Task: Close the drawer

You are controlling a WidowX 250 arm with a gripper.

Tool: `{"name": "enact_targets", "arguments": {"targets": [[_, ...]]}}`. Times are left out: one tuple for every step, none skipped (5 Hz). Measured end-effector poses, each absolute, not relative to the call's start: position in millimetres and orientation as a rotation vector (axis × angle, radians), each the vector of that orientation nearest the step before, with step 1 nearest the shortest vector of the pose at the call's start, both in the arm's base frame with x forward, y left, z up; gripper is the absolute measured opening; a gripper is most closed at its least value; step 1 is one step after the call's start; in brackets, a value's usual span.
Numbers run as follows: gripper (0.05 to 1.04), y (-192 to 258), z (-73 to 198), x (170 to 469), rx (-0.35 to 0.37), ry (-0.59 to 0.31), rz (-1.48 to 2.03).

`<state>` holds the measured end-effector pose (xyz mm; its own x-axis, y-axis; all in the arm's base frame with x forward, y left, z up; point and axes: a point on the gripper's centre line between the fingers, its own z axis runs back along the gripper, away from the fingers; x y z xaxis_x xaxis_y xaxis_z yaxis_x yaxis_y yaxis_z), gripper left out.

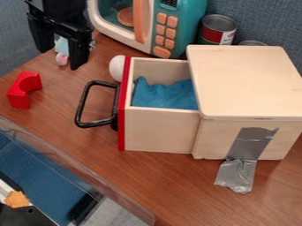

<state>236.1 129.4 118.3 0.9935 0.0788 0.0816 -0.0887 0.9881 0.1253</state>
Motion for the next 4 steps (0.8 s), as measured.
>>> {"name": "enact_targets", "arguments": {"targets": [[1.005,127,110,235,0.109,-0.052,0.063],[1.005,138,106,230,0.077,-0.061,-0.091],[1.005,146,99,224,0.079,-0.08,-0.209],[1.005,163,95,212,0.096,-0.108,-0.313]]}}
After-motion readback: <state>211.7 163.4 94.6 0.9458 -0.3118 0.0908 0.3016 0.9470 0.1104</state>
